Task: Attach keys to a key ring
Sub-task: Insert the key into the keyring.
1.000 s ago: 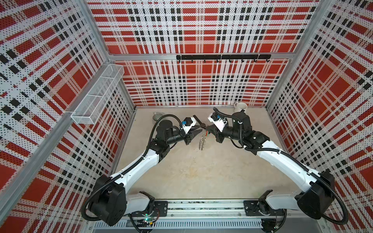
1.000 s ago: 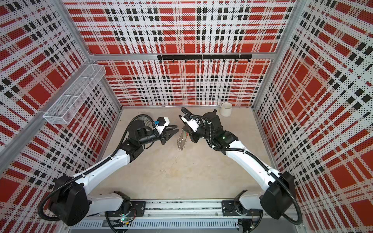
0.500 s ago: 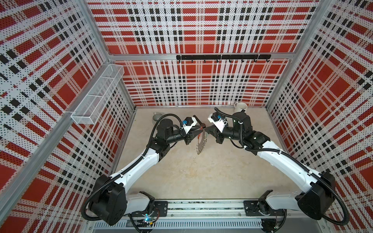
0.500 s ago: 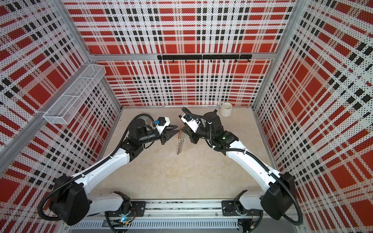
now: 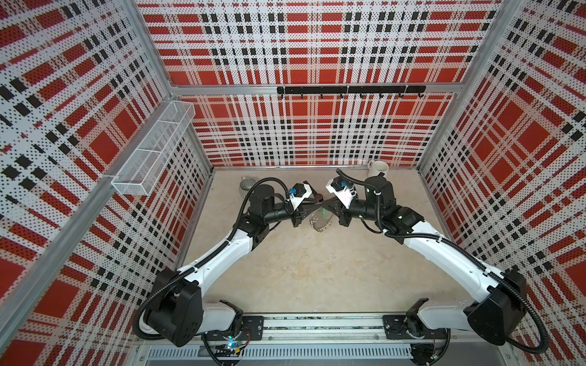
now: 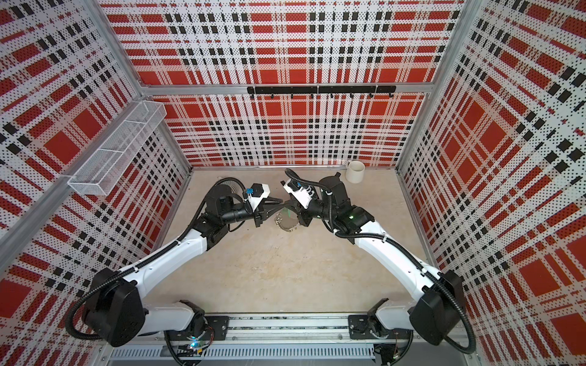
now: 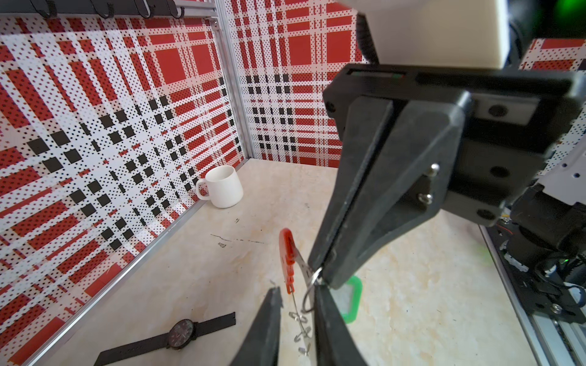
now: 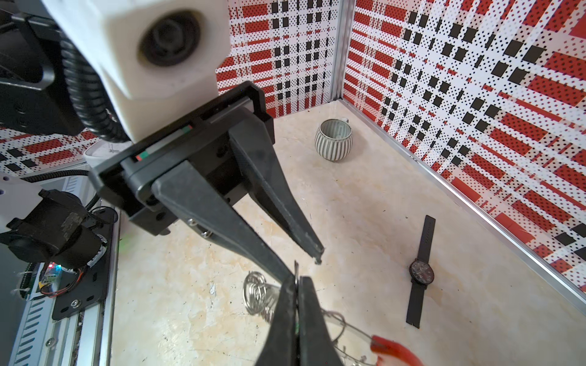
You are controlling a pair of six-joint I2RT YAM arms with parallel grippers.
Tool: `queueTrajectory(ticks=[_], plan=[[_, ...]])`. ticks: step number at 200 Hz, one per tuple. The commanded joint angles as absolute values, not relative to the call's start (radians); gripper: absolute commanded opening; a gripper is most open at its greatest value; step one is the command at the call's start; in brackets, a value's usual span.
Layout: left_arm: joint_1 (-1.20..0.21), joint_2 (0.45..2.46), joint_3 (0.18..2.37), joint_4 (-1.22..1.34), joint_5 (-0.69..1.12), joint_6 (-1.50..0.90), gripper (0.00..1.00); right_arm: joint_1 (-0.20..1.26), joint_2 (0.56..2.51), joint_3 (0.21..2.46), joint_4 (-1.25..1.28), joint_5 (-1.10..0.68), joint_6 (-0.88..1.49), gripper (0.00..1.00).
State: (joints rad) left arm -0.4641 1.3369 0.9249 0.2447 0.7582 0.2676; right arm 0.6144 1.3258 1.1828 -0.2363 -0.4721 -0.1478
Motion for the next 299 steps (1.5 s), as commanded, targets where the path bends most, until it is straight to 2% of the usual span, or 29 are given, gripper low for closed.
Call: queueTrajectory(ticks=[1, 52, 143, 216, 232, 250, 282, 299], plan=[[-0.472, 1.352, 0.961, 0.218, 0.805, 0.281, 0.18, 0.623, 1.329, 1.229, -0.202, -0.508, -0.155, 0.00], [-0.472, 1.345, 0.963, 0.220, 0.815, 0.293, 0.00, 0.624, 1.338, 1.228, -0.204, -0.512, -0.153, 0.00], [-0.479, 1.302, 0.887, 0.348, 0.831, 0.218, 0.00, 0.624, 1.327, 1.220, -0.196, -0.480, -0.138, 0.00], [-0.487, 1.281, 0.808, 0.553, 0.733, 0.015, 0.00, 0.624, 1.280, 1.167, -0.103, -0.423, -0.084, 0.03], [-0.498, 1.279, 0.794, 0.575, 0.710, -0.004, 0.00, 0.624, 1.268, 1.160, -0.090, -0.417, -0.068, 0.11], [-0.509, 1.274, 0.766, 0.622, 0.685, -0.026, 0.00, 0.624, 1.254, 1.157, -0.082, -0.398, -0.053, 0.26], [-0.519, 1.264, 0.698, 0.766, 0.655, -0.083, 0.00, 0.619, 1.221, 1.154, -0.079, -0.391, -0.015, 0.35], [-0.519, 1.261, 0.663, 0.860, 0.639, -0.124, 0.00, 0.593, 1.198, 1.131, -0.051, -0.406, 0.029, 0.43]])
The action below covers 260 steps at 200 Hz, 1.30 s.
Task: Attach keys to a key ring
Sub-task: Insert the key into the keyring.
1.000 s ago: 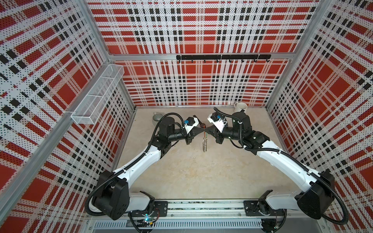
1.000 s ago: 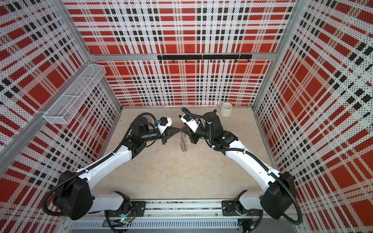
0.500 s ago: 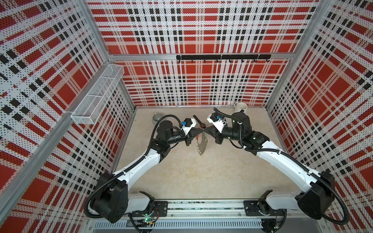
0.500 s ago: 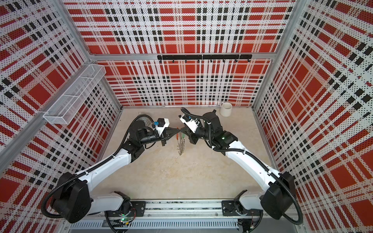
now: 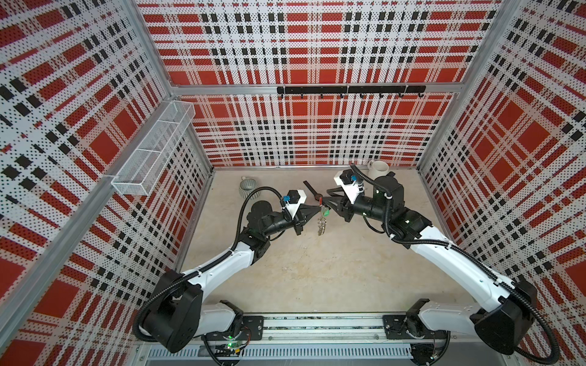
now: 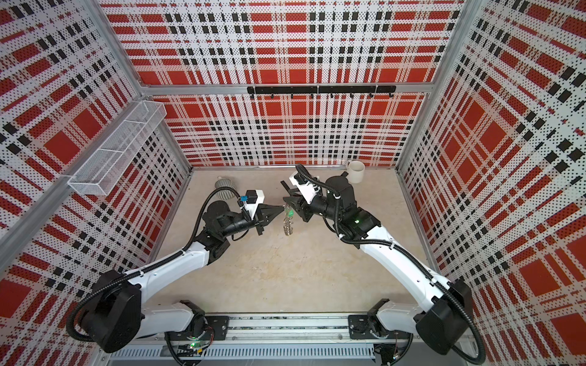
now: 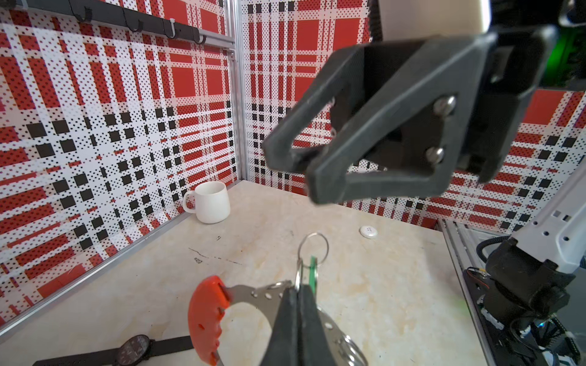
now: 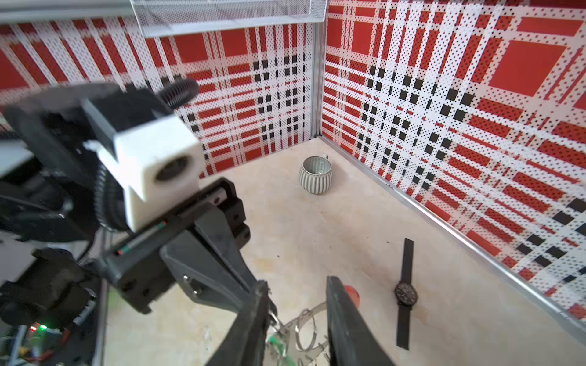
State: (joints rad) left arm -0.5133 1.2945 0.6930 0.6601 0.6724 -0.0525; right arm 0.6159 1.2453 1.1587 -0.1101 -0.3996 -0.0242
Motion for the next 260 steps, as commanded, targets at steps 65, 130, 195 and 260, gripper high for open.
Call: queueTrajectory(ticks=[65, 130, 195, 260], plan=[[-0.529, 1.261, 0.598, 1.035, 0.543, -0.234, 0.00, 0.459, 1.260, 1.101, 0.032, -0.744, 0.354, 0.51], [-0.549, 1.295, 0.615, 1.035, 0.473, -0.234, 0.00, 0.546, 1.267, 1.125, -0.042, -0.521, 0.332, 0.52], [-0.557, 1.315, 0.634, 1.034, 0.481, -0.239, 0.00, 0.575, 1.302, 1.170, -0.062, -0.467, 0.307, 0.46], [-0.561, 1.312, 0.640, 1.033, 0.486, -0.235, 0.00, 0.574, 1.345, 1.198, -0.082, -0.456, 0.314, 0.23]])
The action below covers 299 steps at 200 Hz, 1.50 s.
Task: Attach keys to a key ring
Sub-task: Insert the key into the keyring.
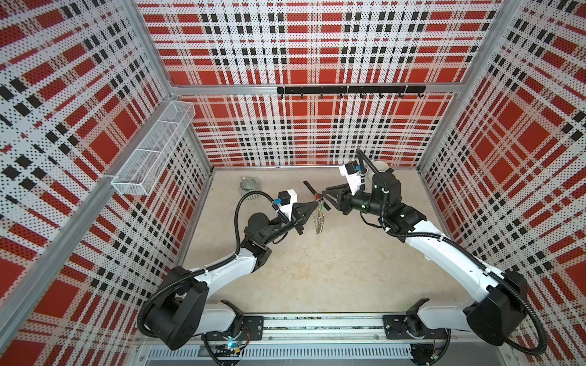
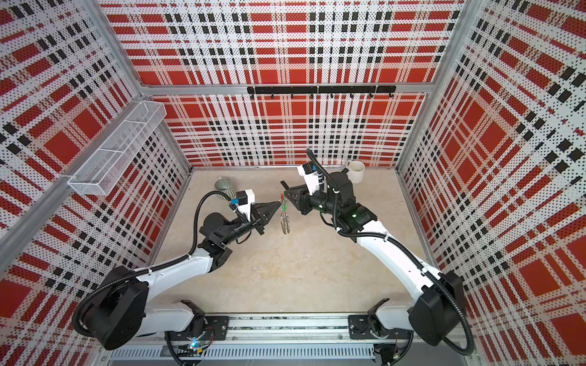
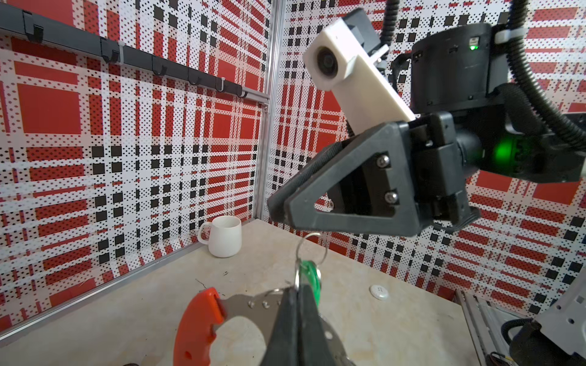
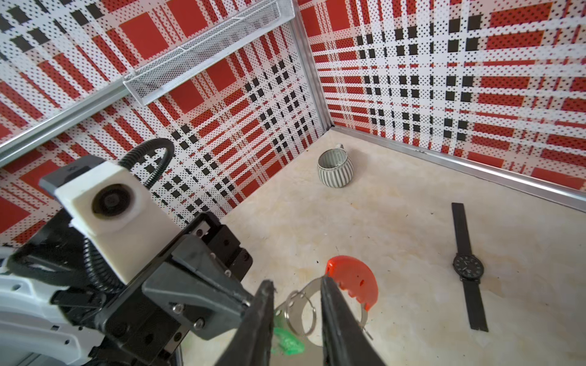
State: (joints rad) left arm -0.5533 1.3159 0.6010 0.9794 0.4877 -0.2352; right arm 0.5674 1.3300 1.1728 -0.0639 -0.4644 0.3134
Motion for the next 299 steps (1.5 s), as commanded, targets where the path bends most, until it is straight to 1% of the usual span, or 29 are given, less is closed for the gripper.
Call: queueTrajectory(ticks=[1, 23, 29, 39, 56, 104, 150, 178, 206, 216, 230, 251, 299], plan=[[-0.561, 1.313, 0.640, 1.034, 0.486, -0.235, 0.00, 0.574, 1.344, 1.198, -0.081, -0.457, 0.315, 0.23], [-0.562, 1.313, 0.641, 1.034, 0.485, -0.232, 0.00, 0.575, 1.341, 1.187, -0.077, -0.455, 0.317, 0.22], [-0.562, 1.313, 0.641, 1.034, 0.486, -0.232, 0.00, 0.575, 1.338, 1.186, -0.078, -0.454, 0.319, 0.25], [-0.561, 1.315, 0.641, 1.034, 0.486, -0.234, 0.00, 0.574, 1.330, 1.183, -0.077, -0.452, 0.319, 0.33], [-0.561, 1.317, 0.641, 1.034, 0.486, -0.232, 0.00, 0.574, 1.309, 1.174, -0.077, -0.429, 0.316, 0.38], [-0.561, 1.325, 0.641, 1.032, 0.482, -0.230, 0.00, 0.574, 1.290, 1.177, -0.075, -0.462, 0.318, 0.42], [-0.562, 1.330, 0.647, 1.032, 0.483, -0.233, 0.00, 0.589, 1.299, 1.179, -0.083, -0.484, 0.309, 0.42], [-0.563, 1.330, 0.652, 1.031, 0.484, -0.238, 0.00, 0.591, 1.308, 1.181, -0.091, -0.479, 0.307, 0.38], [-0.563, 1.329, 0.652, 1.032, 0.481, -0.236, 0.00, 0.591, 1.307, 1.176, -0.093, -0.462, 0.305, 0.22], [-0.564, 1.329, 0.652, 1.031, 0.481, -0.239, 0.00, 0.591, 1.308, 1.177, -0.093, -0.460, 0.307, 0.18], [-0.565, 1.329, 0.653, 1.032, 0.482, -0.238, 0.00, 0.591, 1.310, 1.175, -0.097, -0.459, 0.305, 0.09], [-0.566, 1.330, 0.659, 1.032, 0.477, -0.236, 0.00, 0.591, 1.313, 1.168, -0.107, -0.440, 0.302, 0.00], [-0.572, 1.334, 0.666, 1.059, 0.471, -0.238, 0.00, 0.585, 1.340, 1.126, -0.103, -0.429, 0.320, 0.00]])
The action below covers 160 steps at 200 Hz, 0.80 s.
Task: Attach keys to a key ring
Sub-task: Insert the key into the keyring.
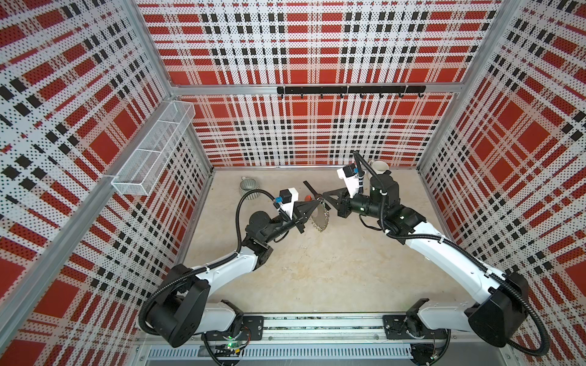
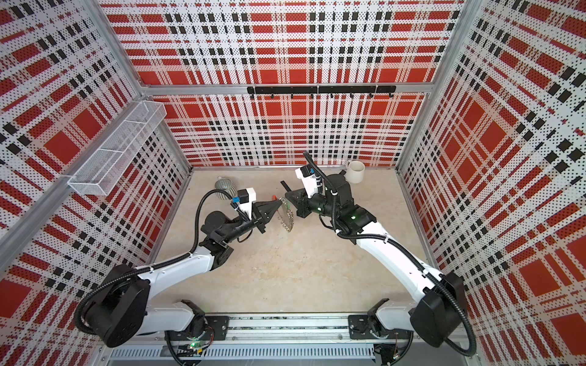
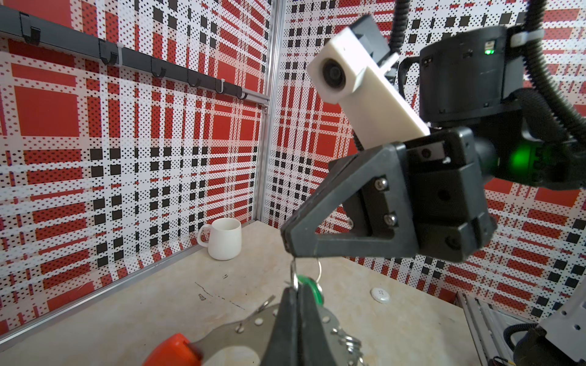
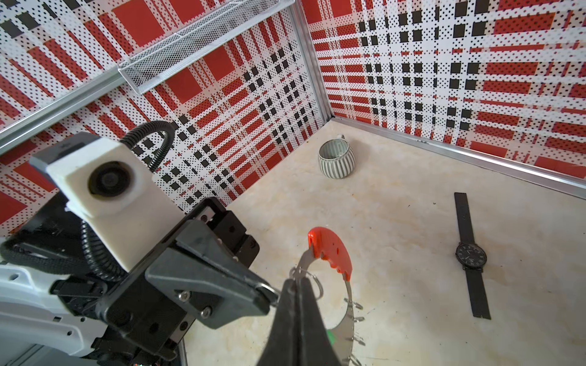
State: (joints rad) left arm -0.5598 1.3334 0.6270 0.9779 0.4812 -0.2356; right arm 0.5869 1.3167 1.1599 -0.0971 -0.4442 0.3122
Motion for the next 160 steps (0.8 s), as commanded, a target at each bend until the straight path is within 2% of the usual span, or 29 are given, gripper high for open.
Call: queueTrajectory(ticks=[1, 25, 43, 48, 68, 82, 118, 160], plan=[[-0.572, 1.334, 0.666, 1.061, 0.471, -0.238, 0.00, 0.584, 1.340, 1.125, -0.103, -0.429, 0.321, 0.00], [-0.575, 1.338, 0.658, 1.101, 0.471, -0.254, 0.00, 0.583, 1.353, 1.111, -0.089, -0.447, 0.336, 0.00], [-0.576, 1.347, 0.650, 1.133, 0.467, -0.267, 0.00, 0.583, 1.355, 1.112, -0.088, -0.460, 0.343, 0.09], [-0.575, 1.349, 0.648, 1.143, 0.467, -0.274, 0.00, 0.582, 1.352, 1.112, -0.087, -0.459, 0.346, 0.13], [-0.576, 1.359, 0.636, 1.188, 0.474, -0.299, 0.00, 0.564, 1.330, 1.105, -0.079, -0.453, 0.360, 0.43], [-0.575, 1.364, 0.622, 1.230, 0.475, -0.315, 0.00, 0.538, 1.309, 1.097, -0.066, -0.458, 0.372, 0.52], [-0.572, 1.379, 0.606, 1.298, 0.501, -0.357, 0.00, 0.502, 1.265, 1.115, -0.064, -0.485, 0.351, 0.54], [-0.571, 1.391, 0.610, 1.314, 0.516, -0.387, 0.00, 0.502, 1.250, 1.124, 0.006, -0.603, 0.331, 0.48]])
